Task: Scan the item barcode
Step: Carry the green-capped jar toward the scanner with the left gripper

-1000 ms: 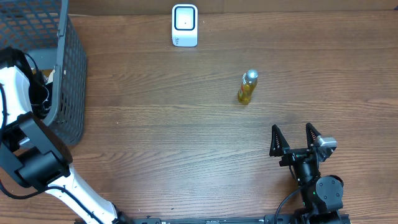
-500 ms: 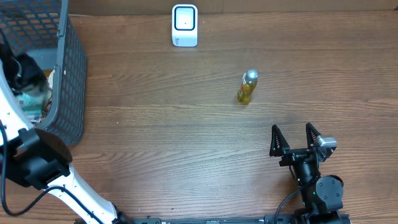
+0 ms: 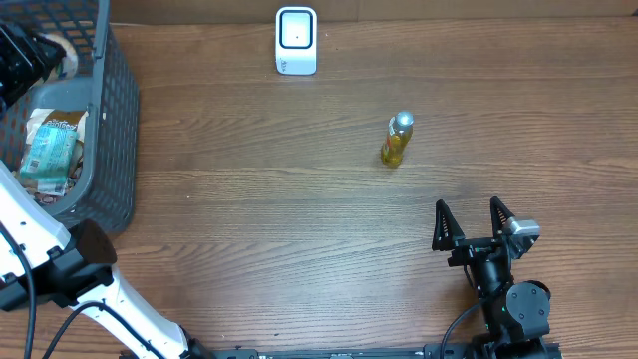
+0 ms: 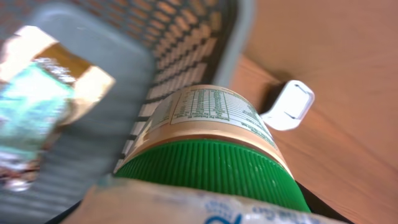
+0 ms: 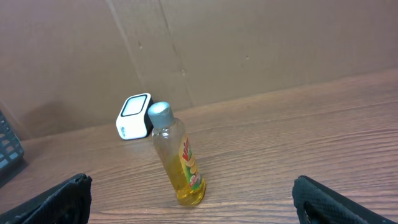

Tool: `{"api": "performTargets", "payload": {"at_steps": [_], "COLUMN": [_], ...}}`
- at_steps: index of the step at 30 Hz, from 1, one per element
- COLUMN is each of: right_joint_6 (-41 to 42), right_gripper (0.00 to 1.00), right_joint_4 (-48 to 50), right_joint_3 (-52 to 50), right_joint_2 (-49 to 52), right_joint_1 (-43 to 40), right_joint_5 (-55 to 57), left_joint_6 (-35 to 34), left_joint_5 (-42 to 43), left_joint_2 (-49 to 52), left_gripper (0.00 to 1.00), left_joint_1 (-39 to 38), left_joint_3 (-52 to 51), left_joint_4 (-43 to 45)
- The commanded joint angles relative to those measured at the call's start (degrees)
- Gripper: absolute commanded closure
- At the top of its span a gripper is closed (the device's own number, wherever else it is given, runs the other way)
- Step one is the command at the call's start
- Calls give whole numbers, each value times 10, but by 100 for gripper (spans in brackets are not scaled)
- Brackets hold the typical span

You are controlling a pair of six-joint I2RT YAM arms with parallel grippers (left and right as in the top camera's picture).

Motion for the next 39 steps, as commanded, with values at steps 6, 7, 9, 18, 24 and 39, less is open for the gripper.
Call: {"api": "performTargets", "payload": {"at_steps": [6, 7, 9, 18, 24, 39], "right_joint_6": [-2, -3, -2, -2, -3, -2], "right_gripper": [0, 0, 0, 0, 0, 0], "right_joint_4": [2, 2, 2, 2, 2, 2], "right_joint_3": [-6, -6, -6, -6, -6, -6], "right_joint_2": [-5, -5, -5, -5, -6, -6], "right_joint_1": [3, 3, 3, 3, 3, 3], "right_joint_5": [-1, -1, -1, -1, -1, -1], "left_joint_6": [-21, -21, -21, 4, 37, -65], "left_joint_5": [81, 81, 80, 80, 79, -186], "left_joint_2": [-84, -89, -94, -94, -94, -93], "left_gripper": [95, 95, 95, 96, 96, 96], "left_joint_1": [-66, -81, -118, -285, -376, -571], "left_joint_3": [16, 16, 16, 15, 11, -150], "left_joint_4": [1, 1, 1, 1, 1, 1]}}
